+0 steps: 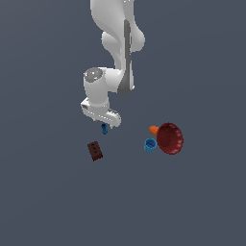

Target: Pick up a designated object from a clutter of objects.

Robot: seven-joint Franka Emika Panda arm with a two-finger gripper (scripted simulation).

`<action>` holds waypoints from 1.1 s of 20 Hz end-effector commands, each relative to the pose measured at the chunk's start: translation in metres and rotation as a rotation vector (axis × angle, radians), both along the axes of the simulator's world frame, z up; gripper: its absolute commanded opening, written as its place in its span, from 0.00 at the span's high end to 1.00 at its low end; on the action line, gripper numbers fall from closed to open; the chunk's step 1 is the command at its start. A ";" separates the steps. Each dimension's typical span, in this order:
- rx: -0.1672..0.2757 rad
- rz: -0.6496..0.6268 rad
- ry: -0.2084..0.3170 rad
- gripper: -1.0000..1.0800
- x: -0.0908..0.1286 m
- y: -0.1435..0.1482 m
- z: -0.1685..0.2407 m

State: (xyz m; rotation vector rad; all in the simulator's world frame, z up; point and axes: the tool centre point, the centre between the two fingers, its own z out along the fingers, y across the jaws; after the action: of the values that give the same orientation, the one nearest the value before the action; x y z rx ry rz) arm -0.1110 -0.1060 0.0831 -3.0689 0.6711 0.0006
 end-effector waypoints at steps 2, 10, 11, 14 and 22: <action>0.000 -0.001 0.000 0.04 -0.001 0.000 -0.013; -0.001 -0.002 0.000 0.04 -0.001 0.000 -0.035; -0.001 -0.002 0.000 0.04 -0.001 0.000 -0.035; -0.001 -0.002 0.000 1.00 -0.001 0.000 -0.035; -0.001 -0.002 0.000 1.00 -0.001 0.000 -0.035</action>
State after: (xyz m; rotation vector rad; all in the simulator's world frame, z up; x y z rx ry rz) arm -0.1121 -0.1063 0.0480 -3.0688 0.6742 -0.0009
